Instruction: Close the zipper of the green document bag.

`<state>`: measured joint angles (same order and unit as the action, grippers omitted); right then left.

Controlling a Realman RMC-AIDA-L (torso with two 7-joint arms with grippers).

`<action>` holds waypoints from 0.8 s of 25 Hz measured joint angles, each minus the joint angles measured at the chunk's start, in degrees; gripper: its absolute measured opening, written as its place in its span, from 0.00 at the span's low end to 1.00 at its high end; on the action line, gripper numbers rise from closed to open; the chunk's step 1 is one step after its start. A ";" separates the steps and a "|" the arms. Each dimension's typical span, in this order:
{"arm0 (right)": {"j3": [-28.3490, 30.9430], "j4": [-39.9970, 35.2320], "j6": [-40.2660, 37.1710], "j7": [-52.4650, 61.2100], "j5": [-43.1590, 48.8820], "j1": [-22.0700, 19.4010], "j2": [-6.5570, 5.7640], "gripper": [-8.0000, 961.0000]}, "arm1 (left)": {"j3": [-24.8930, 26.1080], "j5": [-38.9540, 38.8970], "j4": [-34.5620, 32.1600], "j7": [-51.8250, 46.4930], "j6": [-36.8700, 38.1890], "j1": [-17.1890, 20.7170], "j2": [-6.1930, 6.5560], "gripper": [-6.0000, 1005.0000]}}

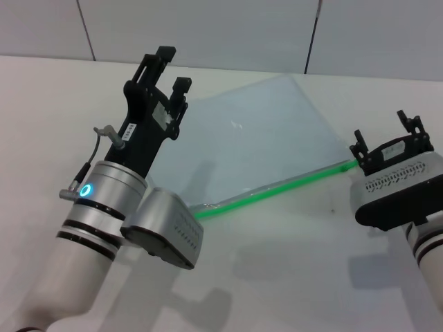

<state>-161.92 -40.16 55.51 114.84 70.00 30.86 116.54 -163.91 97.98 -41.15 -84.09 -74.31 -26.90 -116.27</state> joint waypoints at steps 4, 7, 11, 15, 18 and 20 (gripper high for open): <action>0.36 -1.05 0.74 0.39 -0.04 -0.01 -0.03 0.81 | 0.00 -0.14 0.10 -1.45 -0.74 0.00 0.00 0.62; 0.42 -1.82 1.72 2.25 -0.05 0.13 -0.09 0.81 | 0.05 -0.32 0.16 -2.99 -0.78 0.00 0.00 0.62; 0.53 -2.52 1.82 6.84 -0.05 0.68 -0.18 0.81 | 0.30 -0.95 0.28 -7.17 -1.25 0.09 0.00 0.62; 0.53 -3.18 1.76 10.09 -0.05 1.00 -0.31 0.81 | 0.69 -2.25 0.40 -12.77 -2.32 0.35 -0.05 0.61; 0.61 -3.21 1.78 12.80 -0.05 1.18 -0.35 0.81 | 0.70 -4.99 0.51 -18.91 -3.74 0.36 -0.08 0.61; 0.65 -3.22 1.78 15.27 -0.04 1.31 -0.35 0.81 | 0.70 -6.59 0.54 -22.18 -4.54 0.36 -0.08 0.60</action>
